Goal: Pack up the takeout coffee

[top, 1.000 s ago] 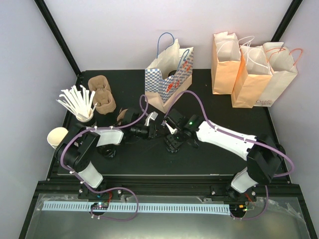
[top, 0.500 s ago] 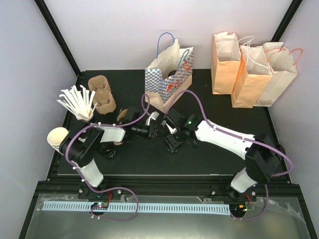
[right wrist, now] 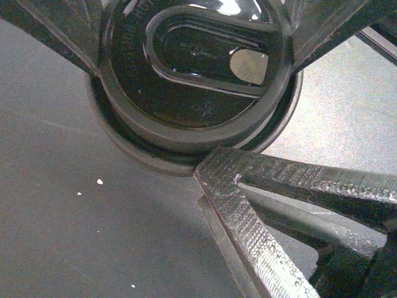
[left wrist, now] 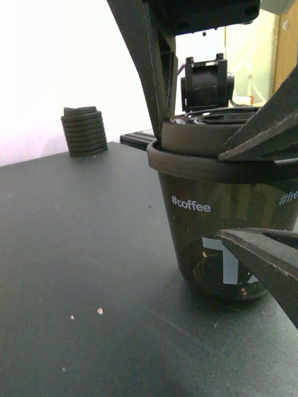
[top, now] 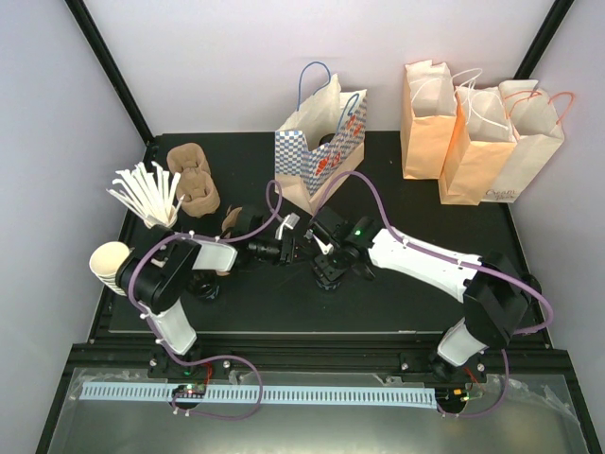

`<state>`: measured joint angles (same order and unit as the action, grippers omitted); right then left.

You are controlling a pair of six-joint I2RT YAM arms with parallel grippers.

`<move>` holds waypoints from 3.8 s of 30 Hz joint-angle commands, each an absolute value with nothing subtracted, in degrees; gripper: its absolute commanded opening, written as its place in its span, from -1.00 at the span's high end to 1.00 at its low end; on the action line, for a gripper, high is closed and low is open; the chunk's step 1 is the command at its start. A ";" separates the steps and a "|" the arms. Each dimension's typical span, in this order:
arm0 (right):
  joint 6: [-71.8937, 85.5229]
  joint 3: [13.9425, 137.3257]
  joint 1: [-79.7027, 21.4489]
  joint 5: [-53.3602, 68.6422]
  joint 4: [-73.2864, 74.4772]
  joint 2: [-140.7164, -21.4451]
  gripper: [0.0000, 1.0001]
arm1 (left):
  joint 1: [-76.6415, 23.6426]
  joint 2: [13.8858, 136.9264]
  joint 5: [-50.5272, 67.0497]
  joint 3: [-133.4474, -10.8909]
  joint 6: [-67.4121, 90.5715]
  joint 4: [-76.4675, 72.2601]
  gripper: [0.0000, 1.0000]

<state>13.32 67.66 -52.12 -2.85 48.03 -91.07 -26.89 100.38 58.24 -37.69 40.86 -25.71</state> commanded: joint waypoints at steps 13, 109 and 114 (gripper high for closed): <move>15.53 63.99 -53.33 -3.96 51.67 -92.89 -0.26 | -28.08 85.97 45.63 -38.10 36.50 -7.25 -0.03; 14.02 129.00 -44.29 -16.48 78.27 -89.68 -0.10 | -25.57 97.32 38.43 -108.31 4.94 49.87 0.97; 14.44 116.98 -44.22 -11.11 76.56 -82.12 -0.06 | -26.02 93.03 42.48 -100.55 9.53 45.18 0.97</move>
<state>13.76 125.05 -44.53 -15.94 75.81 -88.31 -25.85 97.54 36.60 -104.20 5.21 51.86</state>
